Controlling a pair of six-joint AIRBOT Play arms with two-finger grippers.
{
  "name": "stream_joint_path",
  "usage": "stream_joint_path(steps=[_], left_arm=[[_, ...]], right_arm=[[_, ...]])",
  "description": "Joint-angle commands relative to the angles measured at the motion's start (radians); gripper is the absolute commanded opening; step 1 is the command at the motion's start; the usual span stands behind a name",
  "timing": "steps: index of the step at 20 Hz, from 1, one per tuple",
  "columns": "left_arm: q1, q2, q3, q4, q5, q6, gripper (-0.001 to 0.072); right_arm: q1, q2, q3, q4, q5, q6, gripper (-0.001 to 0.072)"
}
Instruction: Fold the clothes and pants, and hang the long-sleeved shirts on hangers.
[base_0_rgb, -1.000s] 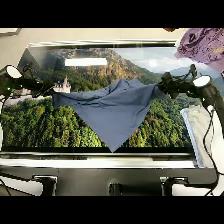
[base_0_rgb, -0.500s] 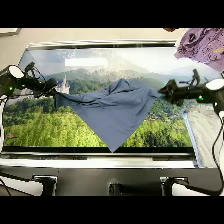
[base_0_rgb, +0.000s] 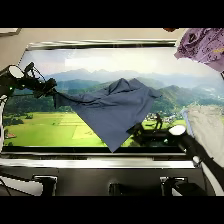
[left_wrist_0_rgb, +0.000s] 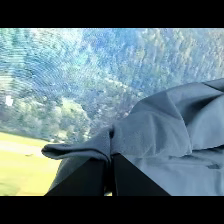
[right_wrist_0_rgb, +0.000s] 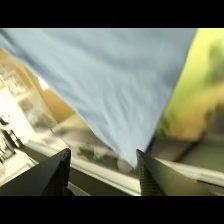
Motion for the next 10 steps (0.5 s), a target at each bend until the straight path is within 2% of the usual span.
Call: stream_joint_path(steps=[1,4,7,10], left_arm=[[0.0,-0.001,0.0,0.0,-0.002,-0.004,0.0017],[0.0,-0.001,0.0,0.0,-0.002,-0.004,0.0016],[0.0,-0.001,0.0,0.0,-0.003,-0.004,0.0017],[0.0,-0.001,0.0,0.0,-0.002,-0.004,0.0016]], right_arm=[[0.167,0.021,-0.069,0.059,-0.129,0.049,0.0479],[0.243,0.02,-0.069,0.024,-0.216,0.156,0.0471],[0.287,0.013,-0.069,0.023,-0.282,0.193,0.0471],[0.287,-0.043,-0.069,0.032,-0.266,0.2,0.0472]])
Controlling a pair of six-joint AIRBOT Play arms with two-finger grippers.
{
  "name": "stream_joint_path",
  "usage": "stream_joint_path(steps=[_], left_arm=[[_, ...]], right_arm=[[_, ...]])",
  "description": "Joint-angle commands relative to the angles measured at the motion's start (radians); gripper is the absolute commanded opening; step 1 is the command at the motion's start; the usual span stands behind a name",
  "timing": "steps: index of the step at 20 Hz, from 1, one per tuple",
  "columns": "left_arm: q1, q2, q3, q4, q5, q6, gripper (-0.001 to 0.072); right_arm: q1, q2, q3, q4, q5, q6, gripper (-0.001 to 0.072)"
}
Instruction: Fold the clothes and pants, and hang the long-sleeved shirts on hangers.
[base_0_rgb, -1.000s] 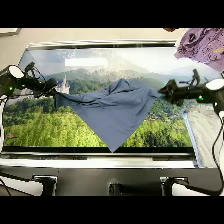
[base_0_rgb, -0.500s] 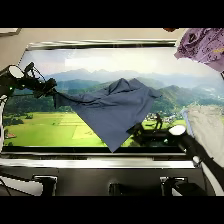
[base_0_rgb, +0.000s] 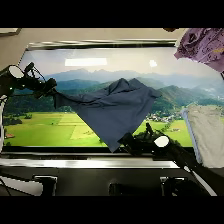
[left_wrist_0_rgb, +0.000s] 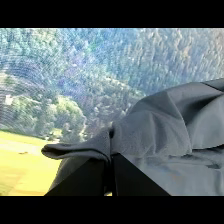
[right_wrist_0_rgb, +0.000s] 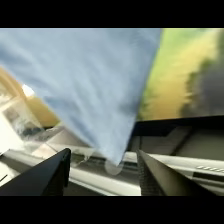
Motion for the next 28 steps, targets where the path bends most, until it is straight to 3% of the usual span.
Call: stream_joint_path(steps=[1,5,13,17,22,28], left_arm=[[0.0,-0.001,0.0,0.001,0.0,0.0,0.0017],[0.002,-0.001,0.0,0.01,0.0,0.0,0.0017],[0.002,-0.001,0.0,0.027,0.004,0.0,0.0017],[0.002,-0.001,0.0,0.027,0.004,0.0,0.0016],[0.004,0.039,0.007,0.026,0.024,0.021,0.0016],[0.052,0.26,0.152,0.027,0.167,0.03,0.0016]], right_arm=[[0.021,-0.055,-0.002,0.008,-0.024,0.031,0.0472],[0.021,-0.105,-0.002,0.027,-0.071,0.016,0.0471],[0.021,-0.154,-0.001,0.186,-0.151,-0.12,0.0459],[0.021,-0.166,0.019,0.273,-0.159,-0.263,0.0026],[-0.018,-0.099,0.19,0.244,-0.144,-0.341,0.0025],[-0.41,0.037,0.627,-0.098,0.122,-0.317,0.0024]])
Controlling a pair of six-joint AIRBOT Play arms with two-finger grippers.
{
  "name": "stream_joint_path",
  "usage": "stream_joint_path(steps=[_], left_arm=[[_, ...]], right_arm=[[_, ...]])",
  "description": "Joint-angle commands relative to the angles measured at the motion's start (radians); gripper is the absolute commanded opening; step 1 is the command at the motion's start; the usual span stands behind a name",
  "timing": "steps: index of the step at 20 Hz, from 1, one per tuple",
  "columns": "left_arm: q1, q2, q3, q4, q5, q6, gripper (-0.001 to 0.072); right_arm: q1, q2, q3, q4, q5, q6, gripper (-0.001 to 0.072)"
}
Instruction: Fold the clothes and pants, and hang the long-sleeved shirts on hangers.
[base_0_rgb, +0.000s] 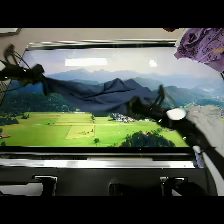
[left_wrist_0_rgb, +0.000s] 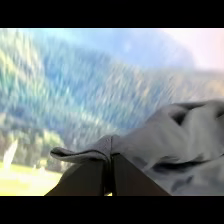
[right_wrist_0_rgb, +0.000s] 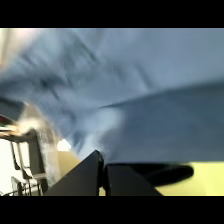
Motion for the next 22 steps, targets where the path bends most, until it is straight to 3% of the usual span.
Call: stream_joint_path(steps=[1,6,10,13,17,22], left_arm=[[0.029,0.155,0.099,0.004,0.114,0.008,0.0015],[0.035,0.48,0.166,0.031,0.213,0.026,0.0016],[0.035,0.728,0.166,0.062,0.241,0.026,0.0015],[0.035,0.814,0.166,0.098,0.239,0.021,0.0015],[0.035,0.763,0.155,0.098,0.206,-0.005,0.0015],[0.031,0.452,0.109,0.097,0.123,0.026,0.0015]], right_arm=[[-0.222,0.076,0.281,-0.216,0.183,0.002,0.0024],[-0.394,0.182,0.722,-0.375,0.358,-0.011,0.0025],[-0.394,0.307,0.974,-0.608,0.347,0.016,0.0025],[-0.394,0.375,1.02,-0.788,0.332,0.078,0.0025],[-0.394,0.332,1.02,-0.833,0.363,0.144,0.0025],[-0.382,0.015,1.02,-0.745,0.465,0.208,0.0025]])
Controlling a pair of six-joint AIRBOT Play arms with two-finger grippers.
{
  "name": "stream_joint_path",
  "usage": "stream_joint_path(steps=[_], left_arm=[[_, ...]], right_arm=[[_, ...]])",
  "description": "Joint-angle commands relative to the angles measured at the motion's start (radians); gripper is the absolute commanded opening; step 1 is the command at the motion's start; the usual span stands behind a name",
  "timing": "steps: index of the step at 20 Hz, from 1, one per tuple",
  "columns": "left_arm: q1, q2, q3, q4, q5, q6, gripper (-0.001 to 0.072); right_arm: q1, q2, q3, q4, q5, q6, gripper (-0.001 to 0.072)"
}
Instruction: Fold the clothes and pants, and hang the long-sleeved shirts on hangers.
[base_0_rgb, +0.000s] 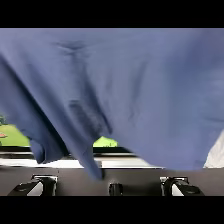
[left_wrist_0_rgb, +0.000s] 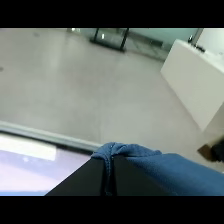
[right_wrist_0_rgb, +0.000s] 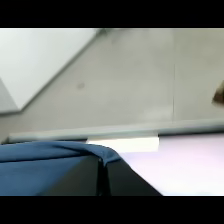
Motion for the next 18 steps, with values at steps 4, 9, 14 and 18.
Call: stream_joint_path(steps=[4,9,14,18], left_arm=[[-0.026,-0.516,-0.035,0.011,-0.047,0.048,0.0015],[-0.097,-0.875,-0.034,0.011,-0.046,0.047,0.0015],[-0.159,-1.001,-0.034,0.01,-0.048,0.043,0.0016],[-0.169,-1.004,-0.014,0.011,-0.135,0.043,0.0386]], right_arm=[[0.143,-0.531,0.005,-0.111,0.072,0.057,0.0025],[0.269,-0.903,0.005,-0.386,0.04,0.22,0.0026],[0.273,-1.017,0.005,-0.38,0.035,0.331,0.0027],[0.273,-1.007,0.005,-0.355,0.079,0.327,0.0256]])
